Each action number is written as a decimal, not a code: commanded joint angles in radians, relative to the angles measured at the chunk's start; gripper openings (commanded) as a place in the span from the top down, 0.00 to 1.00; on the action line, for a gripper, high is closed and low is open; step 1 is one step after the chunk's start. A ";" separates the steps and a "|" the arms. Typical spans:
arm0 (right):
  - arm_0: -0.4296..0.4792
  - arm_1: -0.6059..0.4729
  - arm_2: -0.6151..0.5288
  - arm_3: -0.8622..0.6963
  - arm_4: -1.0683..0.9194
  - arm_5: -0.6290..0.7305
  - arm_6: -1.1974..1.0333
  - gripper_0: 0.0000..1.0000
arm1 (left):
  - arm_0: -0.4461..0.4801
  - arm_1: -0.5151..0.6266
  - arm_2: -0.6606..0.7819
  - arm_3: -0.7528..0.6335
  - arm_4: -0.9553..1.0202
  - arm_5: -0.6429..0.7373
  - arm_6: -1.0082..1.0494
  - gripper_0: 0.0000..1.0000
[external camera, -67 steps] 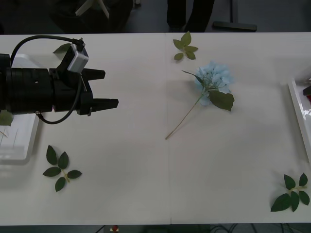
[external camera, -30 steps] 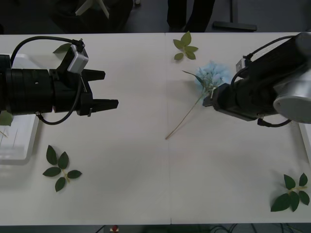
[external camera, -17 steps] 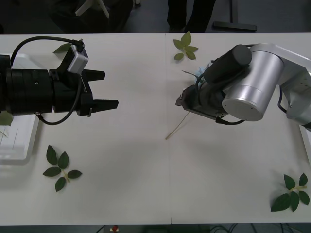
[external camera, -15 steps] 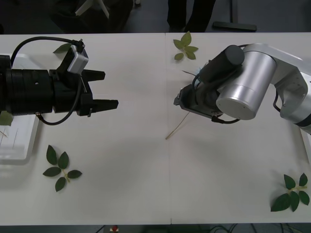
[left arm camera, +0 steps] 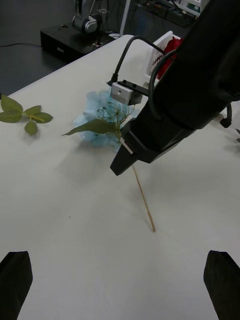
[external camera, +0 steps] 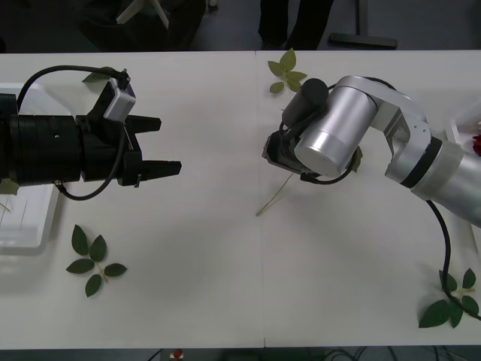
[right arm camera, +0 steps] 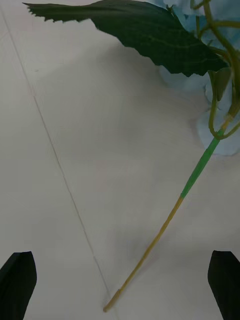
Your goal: Place the red flowers into the right box and the blue flowers into the left box. If a person shows an open palm, hand one flower to the person first, then continue sorting.
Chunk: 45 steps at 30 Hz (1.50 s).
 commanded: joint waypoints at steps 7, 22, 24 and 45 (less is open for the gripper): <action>-0.079 0.109 0.013 0.174 0.075 -0.046 -0.002 0.00 | 0.006 0.018 0.011 -0.015 0.010 -0.005 -0.035 0.00; -0.100 0.178 0.013 0.358 0.150 -0.106 0.010 0.00 | 0.006 0.018 0.012 -0.015 0.005 -0.005 -0.035 0.00; -0.100 0.172 0.013 0.366 0.155 -0.106 0.010 0.00 | 0.006 0.018 0.011 -0.015 0.005 -0.005 -0.037 0.00; -0.102 0.150 0.013 0.414 0.169 -0.093 0.052 0.24 | 0.006 0.018 0.011 -0.015 0.000 -0.005 -0.037 0.00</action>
